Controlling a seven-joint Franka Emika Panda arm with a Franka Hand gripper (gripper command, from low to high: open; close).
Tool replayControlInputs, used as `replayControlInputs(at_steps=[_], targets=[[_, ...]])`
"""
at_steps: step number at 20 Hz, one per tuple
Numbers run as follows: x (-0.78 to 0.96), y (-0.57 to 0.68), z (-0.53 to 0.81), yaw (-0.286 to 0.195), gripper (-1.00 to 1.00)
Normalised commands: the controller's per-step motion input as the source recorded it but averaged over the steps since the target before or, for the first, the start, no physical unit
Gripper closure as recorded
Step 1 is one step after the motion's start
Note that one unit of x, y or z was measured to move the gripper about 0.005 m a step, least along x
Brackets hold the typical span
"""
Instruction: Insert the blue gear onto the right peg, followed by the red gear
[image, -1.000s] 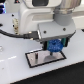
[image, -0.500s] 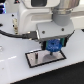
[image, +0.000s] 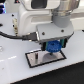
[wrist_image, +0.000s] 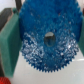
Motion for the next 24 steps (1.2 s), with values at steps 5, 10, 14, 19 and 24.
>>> replayControlInputs(at_steps=[5, 10, 14, 19, 24], targets=[[0.28, -0.08, 0.11, 0.0, 1.0], [0.22, -0.06, -0.05, 0.0, 1.0], [0.2, -0.06, -0.06, 0.0, 1.0], [0.18, -0.02, -0.15, 0.0, 1.0], [0.17, -0.02, -0.2, 0.0, 1.0]])
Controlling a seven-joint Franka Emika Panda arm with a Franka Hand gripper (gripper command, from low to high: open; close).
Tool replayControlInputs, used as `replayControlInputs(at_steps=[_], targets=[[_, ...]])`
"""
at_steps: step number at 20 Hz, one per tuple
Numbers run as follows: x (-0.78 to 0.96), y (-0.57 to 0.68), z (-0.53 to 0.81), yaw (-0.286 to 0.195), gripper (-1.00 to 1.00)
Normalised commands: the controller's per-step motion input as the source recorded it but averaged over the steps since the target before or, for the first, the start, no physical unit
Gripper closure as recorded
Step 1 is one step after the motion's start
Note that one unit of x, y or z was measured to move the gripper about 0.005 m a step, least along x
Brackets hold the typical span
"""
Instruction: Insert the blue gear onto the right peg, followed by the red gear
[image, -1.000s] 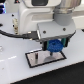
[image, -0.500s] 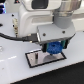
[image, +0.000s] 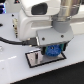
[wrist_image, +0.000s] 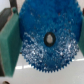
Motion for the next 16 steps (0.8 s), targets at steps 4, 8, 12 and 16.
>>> replayControlInputs(at_steps=[4, 8, 12, 16], targets=[[0.17, 0.02, -0.2, 0.0, 1.0], [0.11, 0.02, -0.1, 0.0, 1.0], [0.02, 0.07, 0.02, 0.0, -1.0], [-0.01, 0.12, 0.27, 0.0, -1.0]])
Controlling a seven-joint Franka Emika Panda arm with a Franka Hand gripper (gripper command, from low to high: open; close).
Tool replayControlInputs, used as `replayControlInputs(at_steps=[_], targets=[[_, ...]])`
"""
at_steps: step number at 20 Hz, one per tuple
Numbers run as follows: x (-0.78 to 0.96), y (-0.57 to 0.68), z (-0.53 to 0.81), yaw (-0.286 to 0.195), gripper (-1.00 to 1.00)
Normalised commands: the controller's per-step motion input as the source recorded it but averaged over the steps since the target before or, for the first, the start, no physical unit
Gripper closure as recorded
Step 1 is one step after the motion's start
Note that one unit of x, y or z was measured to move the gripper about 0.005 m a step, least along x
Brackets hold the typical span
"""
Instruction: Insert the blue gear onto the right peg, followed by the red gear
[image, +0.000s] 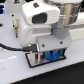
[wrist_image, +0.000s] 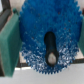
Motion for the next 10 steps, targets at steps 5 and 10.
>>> replayControlInputs(at_steps=[5, 10], targets=[[-0.11, 0.13, 0.41, 0.0, -1.0], [-0.44, 0.14, 0.29, 0.0, -1.0]])
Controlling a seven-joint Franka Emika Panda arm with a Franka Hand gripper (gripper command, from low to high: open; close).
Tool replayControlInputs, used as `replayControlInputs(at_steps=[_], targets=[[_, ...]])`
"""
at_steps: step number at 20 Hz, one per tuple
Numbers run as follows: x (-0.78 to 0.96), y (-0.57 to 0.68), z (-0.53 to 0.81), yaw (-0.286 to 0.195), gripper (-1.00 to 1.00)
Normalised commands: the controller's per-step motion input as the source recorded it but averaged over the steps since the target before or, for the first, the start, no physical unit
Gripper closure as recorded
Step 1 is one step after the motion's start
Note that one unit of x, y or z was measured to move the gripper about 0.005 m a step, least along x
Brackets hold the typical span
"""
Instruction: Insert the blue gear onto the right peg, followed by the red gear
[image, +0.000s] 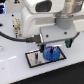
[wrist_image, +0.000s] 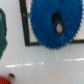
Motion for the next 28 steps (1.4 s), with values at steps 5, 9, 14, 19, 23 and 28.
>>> replayControlInputs(at_steps=[5, 9, 14, 19, 23, 28], targets=[[-0.55, 0.3, 0.14, 0.0, -1.0], [-0.56, 0.4, 0.02, 0.0, -1.0], [-0.52, 0.5, 0.02, 0.0, -1.0], [-0.45, 0.5, 0.01, 0.0, -1.0], [-0.35, 0.48, -0.04, 0.0, -1.0], [-0.25, 0.36, -0.19, 0.0, -1.0]])
